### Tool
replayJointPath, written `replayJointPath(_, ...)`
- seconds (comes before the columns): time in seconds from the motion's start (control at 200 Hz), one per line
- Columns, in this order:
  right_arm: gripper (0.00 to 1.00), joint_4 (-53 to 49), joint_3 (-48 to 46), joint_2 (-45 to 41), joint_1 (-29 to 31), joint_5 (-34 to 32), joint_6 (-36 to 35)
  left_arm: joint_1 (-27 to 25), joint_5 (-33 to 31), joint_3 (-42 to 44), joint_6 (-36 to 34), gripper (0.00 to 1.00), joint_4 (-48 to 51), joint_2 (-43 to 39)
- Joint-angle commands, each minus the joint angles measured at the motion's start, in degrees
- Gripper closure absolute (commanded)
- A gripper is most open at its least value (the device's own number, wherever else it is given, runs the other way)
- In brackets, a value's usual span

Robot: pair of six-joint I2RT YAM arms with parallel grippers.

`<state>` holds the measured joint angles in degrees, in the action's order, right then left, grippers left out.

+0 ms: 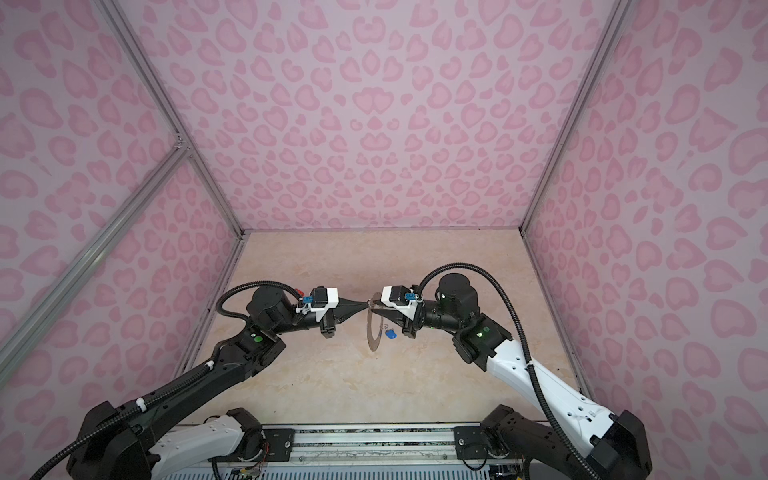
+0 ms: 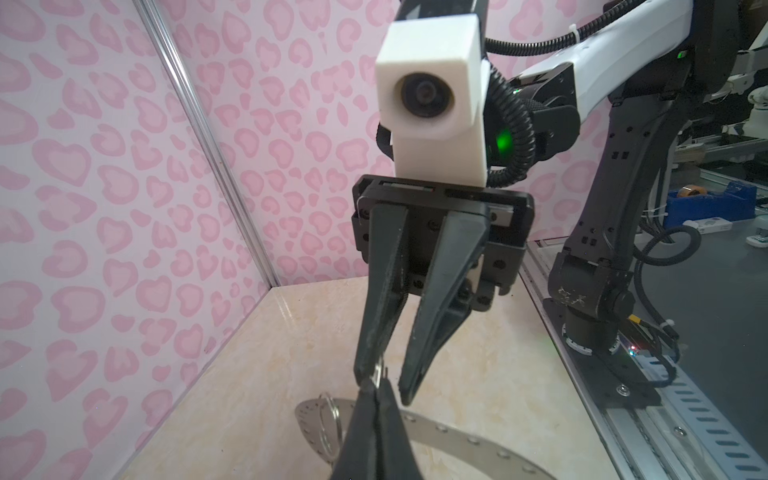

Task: Put the keys on the keyring
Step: 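Open the right gripper and regrip the split ring beside the left gripper, then open the left gripper off the split ring while the right gripper holds the plate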

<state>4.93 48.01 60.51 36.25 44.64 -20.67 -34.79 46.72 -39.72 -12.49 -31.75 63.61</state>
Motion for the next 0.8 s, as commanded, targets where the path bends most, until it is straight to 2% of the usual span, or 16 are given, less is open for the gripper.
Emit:
replayJointPath(0.0, 0.82, 2.4, 0.4, 0.6, 0.0, 2.6, 1.7, 0.0, 1.1, 0.1, 0.3, 0.97, -3.3, -0.1)
replayJointPath(0.2, 0.90, 2.8, 0.5, 1.4, 0.0, 3.7, 2.0, -0.1, 1.3, 0.0, 0.5, 0.97, -3.3, 0.0)
replayJointPath(0.335, 1.00, 3.7, 0.3, 1.6, -0.1, 4.0, 2.3, -0.1, 1.3, 0.1, 0.2, 0.97, -3.0, 0.0)
replayJointPath(0.405, 1.00, 1.9, 0.6, 1.7, -0.1, 3.8, 1.0, -0.1, 0.8, 0.0, 0.0, 0.97, -2.5, -0.1)
replayJointPath(0.445, 1.00, 0.1, 0.9, 1.8, -0.1, 3.3, -0.5, -0.1, 0.0, 0.0, -0.3, 0.89, -1.9, -0.3)
replayJointPath(0.505, 1.00, -2.0, 1.0, 1.6, -0.1, 1.8, -2.8, -0.1, -3.0, 0.2, -1.2, 0.70, -0.1, -1.2)
replayJointPath(0.545, 1.00, -2.9, 0.8, 1.1, 0.1, 0.4, -4.6, -0.1, -5.6, 0.5, -2.1, 0.65, 1.1, -2.3)
replayJointPath(0.575, 1.00, -3.4, 0.4, 0.8, 0.2, -1.1, -6.1, 0.0, -7.4, 0.8, -3.4, 0.57, 2.1, -3.3)
replayJointPath(0.715, 1.00, -2.9, -2.3, -1.2, 2.7, -9.1, -15.5, -0.1, -12.7, 0.4, -10.4, 0.53, 11.5, -7.3)
replayJointPath(0.795, 1.00, 2.3, -4.9, -2.8, 4.7, -13.1, -18.8, -0.2, -14.1, -0.9, -14.0, 0.53, 18.0, -8.7)
